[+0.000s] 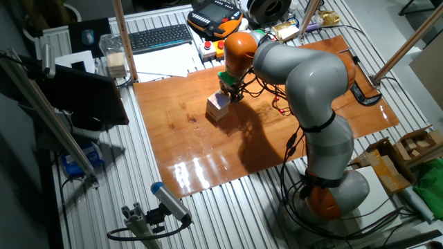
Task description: Play Jenga
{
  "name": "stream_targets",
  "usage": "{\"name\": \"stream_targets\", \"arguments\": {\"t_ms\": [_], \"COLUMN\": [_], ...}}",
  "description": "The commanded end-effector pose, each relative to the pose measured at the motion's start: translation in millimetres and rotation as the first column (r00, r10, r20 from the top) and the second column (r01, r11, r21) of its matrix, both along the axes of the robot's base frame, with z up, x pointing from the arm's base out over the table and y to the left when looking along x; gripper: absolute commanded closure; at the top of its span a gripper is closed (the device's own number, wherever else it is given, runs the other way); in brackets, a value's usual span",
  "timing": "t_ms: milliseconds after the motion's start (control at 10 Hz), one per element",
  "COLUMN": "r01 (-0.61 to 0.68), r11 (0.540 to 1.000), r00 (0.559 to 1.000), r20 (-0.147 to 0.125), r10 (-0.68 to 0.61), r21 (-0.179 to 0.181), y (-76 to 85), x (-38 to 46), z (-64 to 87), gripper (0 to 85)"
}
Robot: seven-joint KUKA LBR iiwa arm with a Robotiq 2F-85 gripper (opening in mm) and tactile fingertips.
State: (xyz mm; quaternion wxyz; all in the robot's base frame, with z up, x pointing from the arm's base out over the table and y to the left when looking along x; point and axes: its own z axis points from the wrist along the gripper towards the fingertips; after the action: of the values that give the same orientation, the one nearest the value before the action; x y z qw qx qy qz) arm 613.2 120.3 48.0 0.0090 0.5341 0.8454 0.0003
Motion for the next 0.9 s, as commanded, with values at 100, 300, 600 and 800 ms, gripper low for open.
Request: {"name": "stream_targets", "arguments": {"t_ms": [100, 300, 600, 800], "r01": [0.0, -0.002, -0.005, -0.006], "r11": [1.0, 1.0, 1.0, 1.0], "r00": [1.0, 1.0, 1.0, 1.0], "r20": [0.0, 0.0, 0.0, 0.0], "r10": [0.0, 0.002, 0.005, 0.006], "r21": [0.0, 0.0, 0.0, -0.003], "y": [-0.2, -0.3, -1.0, -1.4], "x": [0.0, 0.0, 0.3, 0.5], "z": [0.0, 0.1, 0.1, 0.3], "gripper": [84.3, 84.3, 84.3, 84.3]}}
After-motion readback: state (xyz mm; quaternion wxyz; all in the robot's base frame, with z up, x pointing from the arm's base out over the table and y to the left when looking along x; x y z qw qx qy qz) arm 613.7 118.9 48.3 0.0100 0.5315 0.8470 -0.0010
